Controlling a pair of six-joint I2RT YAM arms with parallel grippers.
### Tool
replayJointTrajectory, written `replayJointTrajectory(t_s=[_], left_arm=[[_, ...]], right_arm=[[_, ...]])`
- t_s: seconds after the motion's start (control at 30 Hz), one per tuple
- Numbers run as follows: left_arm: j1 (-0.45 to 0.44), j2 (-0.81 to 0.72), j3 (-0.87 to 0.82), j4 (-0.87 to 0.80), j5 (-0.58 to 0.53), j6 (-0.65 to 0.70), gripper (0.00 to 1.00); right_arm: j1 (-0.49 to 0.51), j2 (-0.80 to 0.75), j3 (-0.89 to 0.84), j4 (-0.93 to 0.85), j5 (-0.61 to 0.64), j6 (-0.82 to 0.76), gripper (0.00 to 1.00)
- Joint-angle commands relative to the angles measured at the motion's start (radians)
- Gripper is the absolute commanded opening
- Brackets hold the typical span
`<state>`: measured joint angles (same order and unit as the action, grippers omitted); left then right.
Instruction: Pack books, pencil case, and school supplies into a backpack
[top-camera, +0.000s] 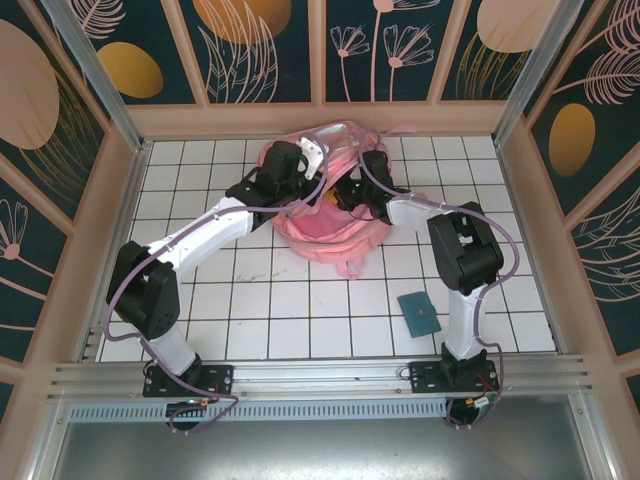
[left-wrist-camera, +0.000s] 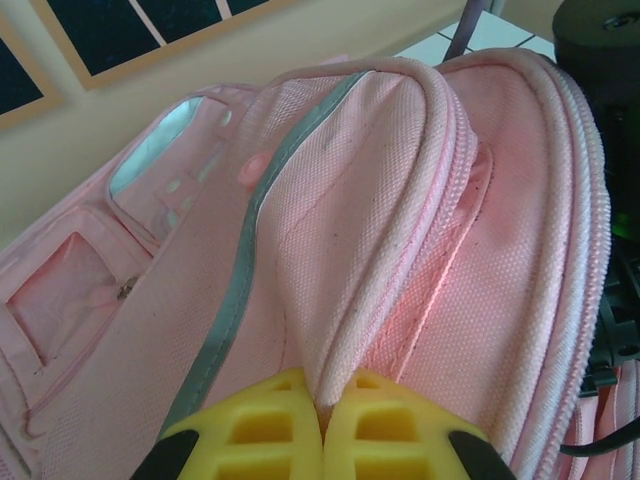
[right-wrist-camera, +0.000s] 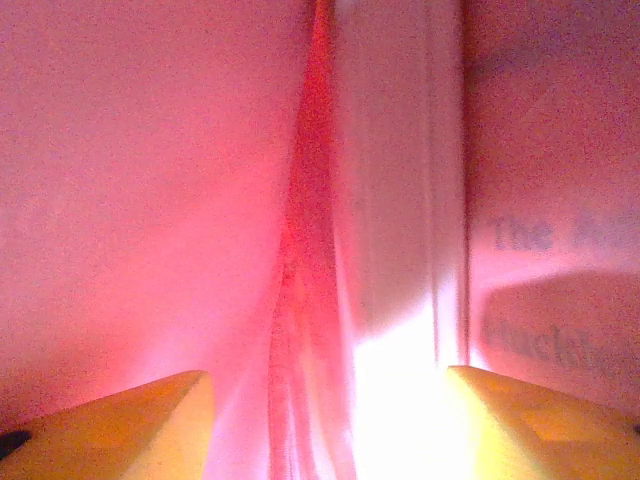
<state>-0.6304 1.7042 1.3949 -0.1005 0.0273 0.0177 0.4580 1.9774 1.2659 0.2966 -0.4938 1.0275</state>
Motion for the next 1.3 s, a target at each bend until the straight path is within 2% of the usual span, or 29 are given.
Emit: replayJointTrajectory(t_s=[0.0, 0.23, 0.37, 0.4, 0.5, 0.63, 0.73, 0.8, 0.93, 1.07, 1.27], left_arm=[[-0.016, -0.059, 0.075, 0.177, 0.031, -0.037, 0.0], [-0.016, -0.021, 0.096, 0.164, 0.055, -0.051, 0.0], [-0.016, 0.003, 0.109, 0.107, 0.108, -0.07, 0.0], [-0.015, 0.034, 0.113, 0.089, 0.113, -0.079, 0.03], [-0.016, 0.049, 0.104, 0.022, 0.11, -0.107, 0.21], [-0.013, 0.016, 0.05, -0.032, -0.008, -0.171, 0.64], [0.002, -0.072, -0.032, -0.032, -0.119, -0.247, 0.83], [0.029, -0.128, -0.101, -0.025, -0.16, -0.316, 0.91], [0.13, -0.214, -0.246, -0.041, -0.105, -0.459, 0.93], [0.205, -0.285, -0.403, -0.034, -0.039, -0.531, 0.93], [0.222, -0.357, -0.552, -0.017, -0.056, -0.535, 0.93]], right_arm=[[-0.008, -0.125, -0.079, -0.039, 0.007, -0.02, 0.62], [-0.061, -0.386, -0.339, -0.051, -0.023, 0.006, 0.51], [-0.094, -0.528, -0.451, -0.14, 0.045, -0.016, 0.48], [-0.109, -0.565, -0.482, -0.171, 0.071, -0.022, 0.48], [-0.166, -0.684, -0.547, -0.276, 0.17, -0.043, 0.48], [-0.206, -0.805, -0.53, -0.416, 0.317, -0.118, 0.51], [-0.197, -0.816, -0.457, -0.476, 0.314, -0.152, 0.55], [-0.167, -0.789, -0.403, -0.497, 0.288, -0.159, 0.58], [-0.055, -0.686, -0.3, -0.52, 0.247, -0.108, 0.59], [0.053, -0.598, -0.26, -0.478, 0.25, 0.023, 0.56], [0.083, -0.49, -0.271, -0.354, 0.242, 0.182, 0.51]])
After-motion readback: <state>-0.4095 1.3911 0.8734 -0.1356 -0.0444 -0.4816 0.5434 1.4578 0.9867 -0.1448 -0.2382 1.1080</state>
